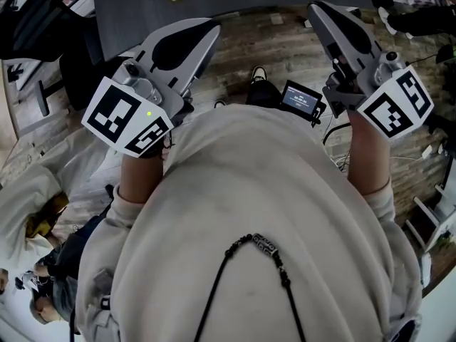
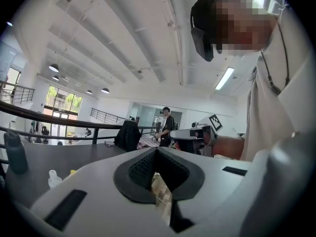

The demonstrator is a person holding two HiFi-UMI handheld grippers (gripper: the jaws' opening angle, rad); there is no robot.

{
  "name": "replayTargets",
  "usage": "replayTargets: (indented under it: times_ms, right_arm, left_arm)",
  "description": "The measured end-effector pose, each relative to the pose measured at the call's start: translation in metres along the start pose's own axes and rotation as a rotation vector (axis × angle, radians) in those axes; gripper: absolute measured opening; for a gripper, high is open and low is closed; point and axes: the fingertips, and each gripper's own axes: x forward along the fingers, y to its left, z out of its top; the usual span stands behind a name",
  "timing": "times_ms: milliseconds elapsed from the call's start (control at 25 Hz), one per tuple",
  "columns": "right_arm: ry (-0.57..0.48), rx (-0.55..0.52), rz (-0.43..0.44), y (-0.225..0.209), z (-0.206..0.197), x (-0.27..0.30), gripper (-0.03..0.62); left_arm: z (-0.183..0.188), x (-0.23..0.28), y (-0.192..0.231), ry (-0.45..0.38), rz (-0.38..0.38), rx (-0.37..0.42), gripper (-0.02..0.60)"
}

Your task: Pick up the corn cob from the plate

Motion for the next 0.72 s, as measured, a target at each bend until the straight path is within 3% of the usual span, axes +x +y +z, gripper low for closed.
replayTargets:
  times_ms: [320,520,720]
  right_arm:
    - [-0.024,-0.026,0.0,-0.007,0.031,0.009,0.012]
    - [-0.049,0.03,0.012,-0.04,0.037,-0.005,0.012]
    - [0.013,0.021,0.053,-0.034,0.015,0.0,0.012]
  left_arm:
    - [0.021,-0.004,0.004,-0.011,-0.014,-0.038,0.002]
    - [0.029,0.016,-0.007,-0.001,-0.017,-0.065,0.002]
    - [0.045,0.001,-0.013,-0.112,0.001,-0.021,0.002]
